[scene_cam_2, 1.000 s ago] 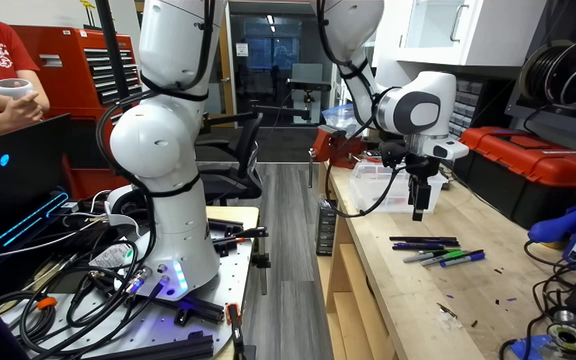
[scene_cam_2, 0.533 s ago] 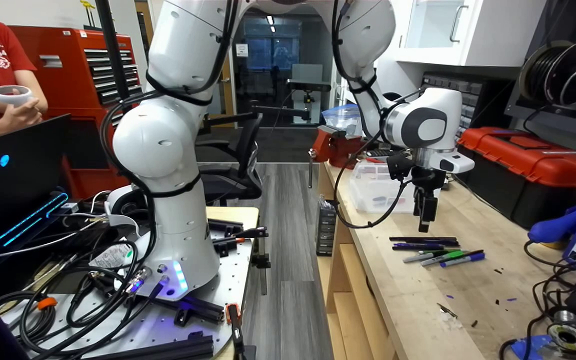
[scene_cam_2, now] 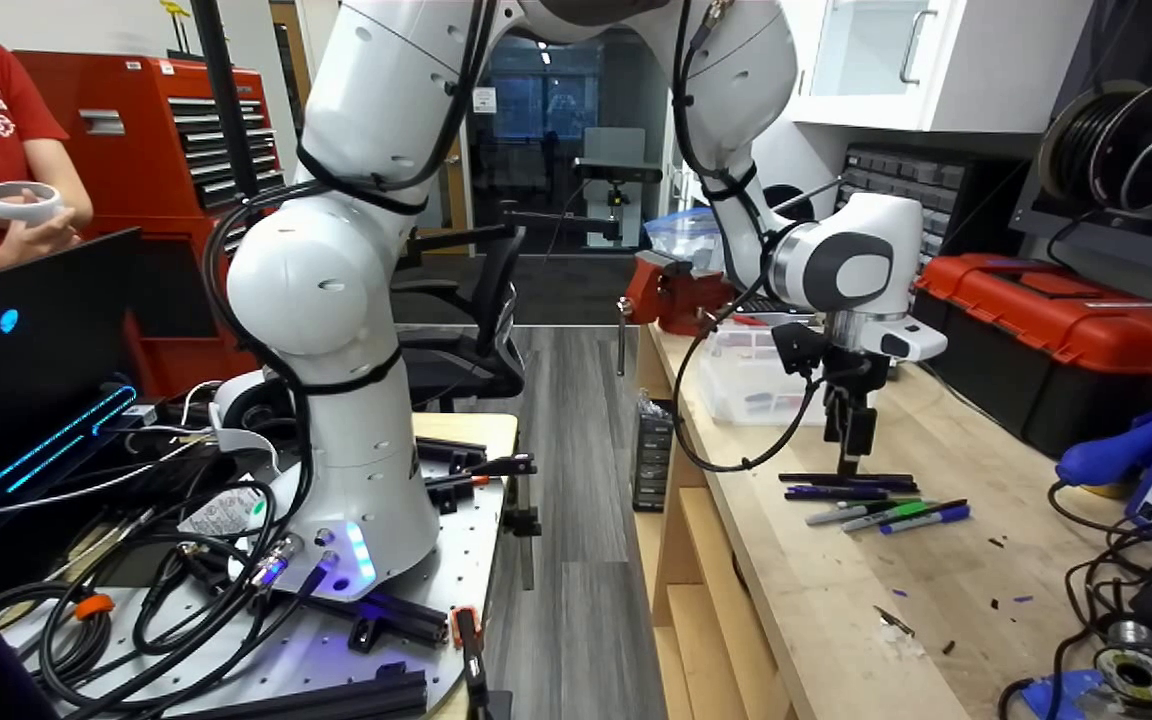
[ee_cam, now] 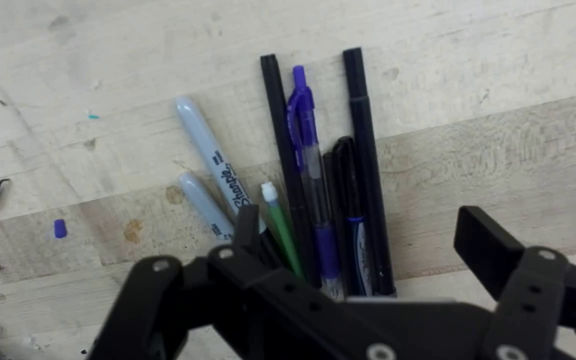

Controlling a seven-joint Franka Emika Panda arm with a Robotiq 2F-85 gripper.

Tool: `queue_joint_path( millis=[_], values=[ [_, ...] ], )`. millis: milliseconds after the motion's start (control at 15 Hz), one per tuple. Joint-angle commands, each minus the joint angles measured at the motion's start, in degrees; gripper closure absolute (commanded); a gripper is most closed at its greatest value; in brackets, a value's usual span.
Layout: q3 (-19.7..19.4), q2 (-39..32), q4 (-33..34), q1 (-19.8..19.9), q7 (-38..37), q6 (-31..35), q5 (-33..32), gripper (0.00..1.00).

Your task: Put two pens in the plastic container on the left

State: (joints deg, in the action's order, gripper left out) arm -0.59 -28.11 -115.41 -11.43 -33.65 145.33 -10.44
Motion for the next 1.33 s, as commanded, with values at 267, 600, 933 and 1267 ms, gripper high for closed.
queue_joint_path(
  millis=[267,600,933,1267],
  values=[
    [-1.3,-0.5,-1.2,-0.7,3.7,2.5,1.0,0.0],
    [-1.4,-1.2,-1.6,-0.6,4.9,2.5,1.6,0.0],
    [-1.1,-1.8,-2.0,-0.1,6.2,2.7,2.9,0.24],
    [-1.0,-3.1,-1.8,0.4,7.2,2.7,4.6,0.36]
  ],
)
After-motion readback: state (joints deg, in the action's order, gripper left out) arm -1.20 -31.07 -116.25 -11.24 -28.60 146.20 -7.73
